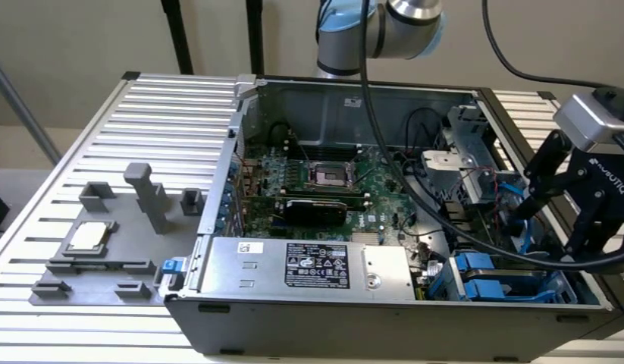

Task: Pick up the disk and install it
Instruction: 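Insert the first disk wire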

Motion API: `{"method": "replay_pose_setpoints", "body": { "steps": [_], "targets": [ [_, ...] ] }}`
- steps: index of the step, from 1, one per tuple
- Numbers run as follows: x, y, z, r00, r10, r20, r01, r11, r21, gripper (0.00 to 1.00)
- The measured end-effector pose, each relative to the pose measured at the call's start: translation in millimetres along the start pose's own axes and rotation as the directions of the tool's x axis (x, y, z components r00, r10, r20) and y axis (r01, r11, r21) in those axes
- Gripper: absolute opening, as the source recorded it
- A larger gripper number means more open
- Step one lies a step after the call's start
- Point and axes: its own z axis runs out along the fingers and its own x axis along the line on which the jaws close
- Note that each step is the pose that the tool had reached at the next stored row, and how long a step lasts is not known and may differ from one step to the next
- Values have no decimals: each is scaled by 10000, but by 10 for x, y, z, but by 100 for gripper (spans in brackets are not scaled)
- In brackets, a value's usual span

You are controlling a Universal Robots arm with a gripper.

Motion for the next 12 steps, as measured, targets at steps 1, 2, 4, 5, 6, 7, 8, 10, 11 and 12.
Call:
{"method": "replay_pose_setpoints", "body": {
  "steps": [1,2,4,5,6,7,8,10,11,12],
  "targets": [
    [-6,-1,9,10000,4,-28,-4,10000,-5,68],
    [-14,-4,19,10000,5,-51,-5,10000,-9,68],
    [-27,-4,36,10000,8,-76,-8,10000,-19,68],
    [-27,1,41,10000,0,-75,0,10000,-27,68],
    [-28,13,42,10000,-10,-79,10,10000,-34,68],
    [-29,32,44,10000,-20,-82,20,10000,-37,68],
    [-29,51,47,10000,-29,-81,29,10000,-39,68],
    [-30,89,52,10000,-53,-84,53,10000,-42,68],
    [-30,107,54,9999,-62,-85,62,10000,-42,68],
    [-31,125,57,9999,-68,-85,67,10000,-43,68]
  ]
}}
